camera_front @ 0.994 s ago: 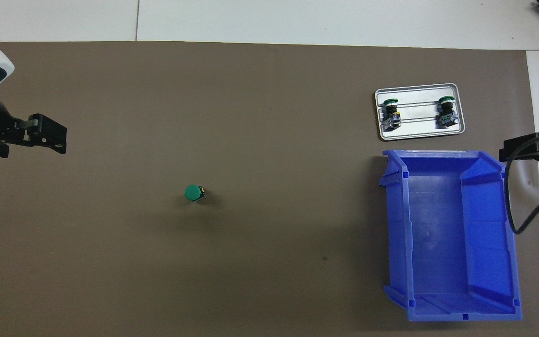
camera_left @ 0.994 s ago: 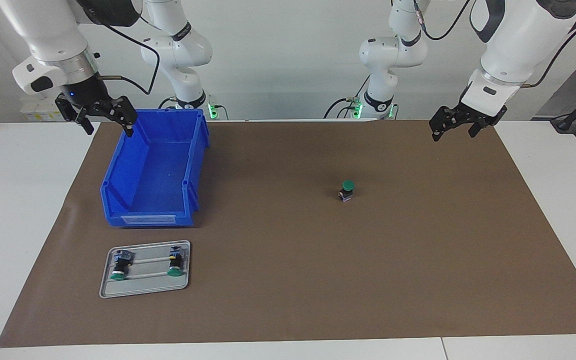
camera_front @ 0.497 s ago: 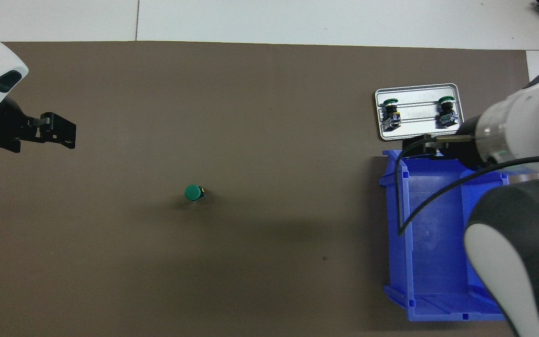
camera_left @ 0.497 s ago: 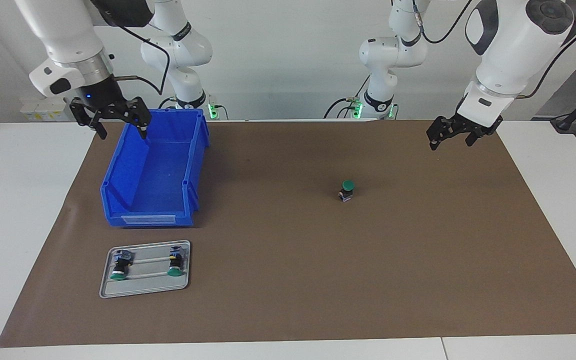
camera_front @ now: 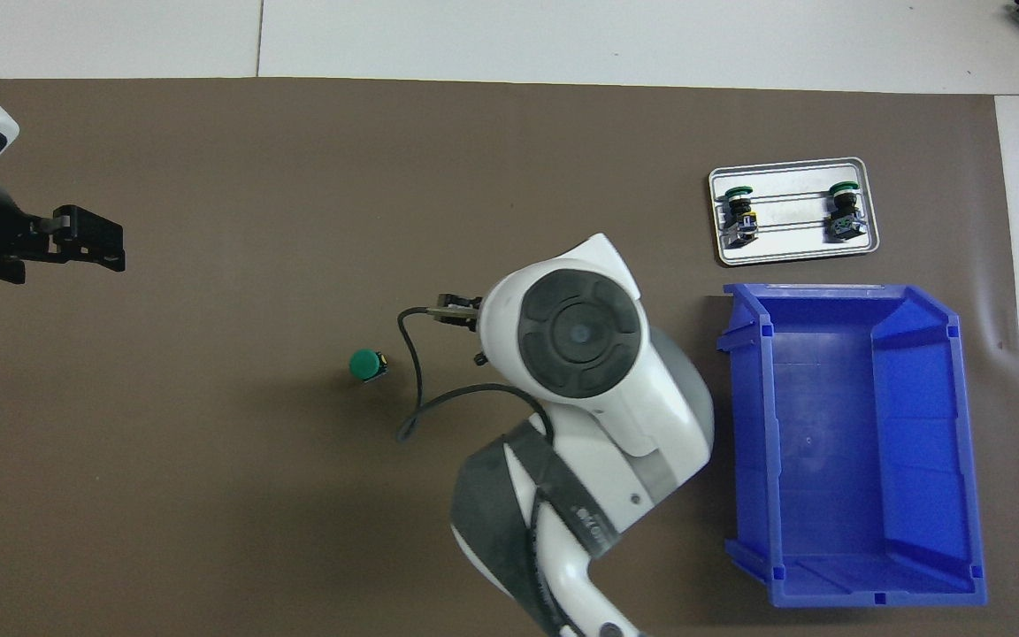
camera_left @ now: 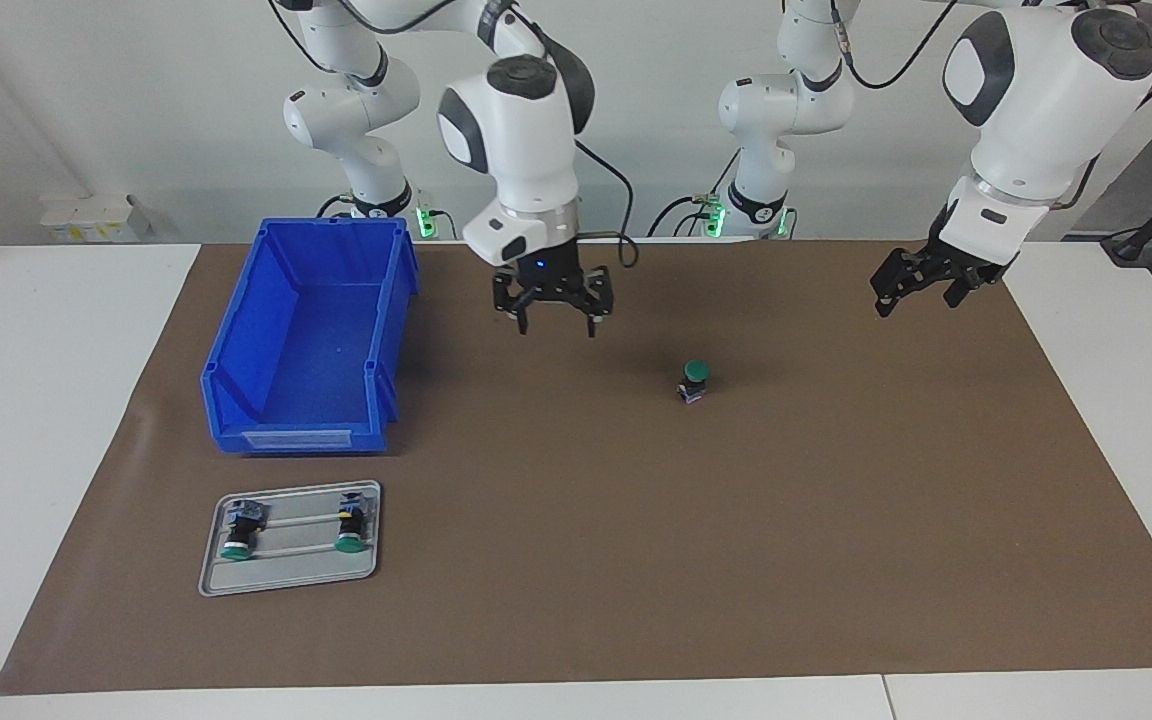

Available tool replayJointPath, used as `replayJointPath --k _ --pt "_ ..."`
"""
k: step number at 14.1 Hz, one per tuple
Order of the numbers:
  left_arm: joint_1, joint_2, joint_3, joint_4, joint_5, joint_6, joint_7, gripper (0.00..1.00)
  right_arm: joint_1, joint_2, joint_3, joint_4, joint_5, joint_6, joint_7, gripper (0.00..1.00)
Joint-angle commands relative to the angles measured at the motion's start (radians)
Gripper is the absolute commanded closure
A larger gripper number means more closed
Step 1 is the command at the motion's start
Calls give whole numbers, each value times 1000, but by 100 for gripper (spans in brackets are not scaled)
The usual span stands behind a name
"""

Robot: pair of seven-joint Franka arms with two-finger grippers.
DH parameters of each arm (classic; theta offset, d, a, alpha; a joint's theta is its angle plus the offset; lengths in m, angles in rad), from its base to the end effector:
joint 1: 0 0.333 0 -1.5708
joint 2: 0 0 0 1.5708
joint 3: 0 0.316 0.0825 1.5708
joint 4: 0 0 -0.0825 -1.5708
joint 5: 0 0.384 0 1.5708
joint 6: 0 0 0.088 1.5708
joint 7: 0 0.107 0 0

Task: Place and press button with both arms
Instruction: 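Grasp the button with the right gripper and lift it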

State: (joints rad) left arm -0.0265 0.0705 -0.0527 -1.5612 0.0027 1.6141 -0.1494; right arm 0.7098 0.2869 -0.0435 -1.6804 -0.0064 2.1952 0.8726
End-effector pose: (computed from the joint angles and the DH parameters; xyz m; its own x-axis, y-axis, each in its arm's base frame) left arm 0.5772 -0.0445 0.5929 0.9974 0.0701 -0.0175 0.0701 -0.9975 -0.0016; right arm 0.5208 0.4126 0.4564 0.9649 -0.2089 0.1593 -0.1832 -0.9697 -0.1615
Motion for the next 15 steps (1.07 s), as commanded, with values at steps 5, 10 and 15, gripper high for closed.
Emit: replayJointPath --k 5,10,15 --pt "36 -35 -7 -42 -58 15 8 0 132 299 -7 182 -63 161 85 0" --pt "39 -40 -6 -43 -58 9 8 0 178 328 -7 179 -72 224 88 0" --pt "39 -40 -7 -43 -58 9 8 0 184 328 -7 159 -102 235 78 16"
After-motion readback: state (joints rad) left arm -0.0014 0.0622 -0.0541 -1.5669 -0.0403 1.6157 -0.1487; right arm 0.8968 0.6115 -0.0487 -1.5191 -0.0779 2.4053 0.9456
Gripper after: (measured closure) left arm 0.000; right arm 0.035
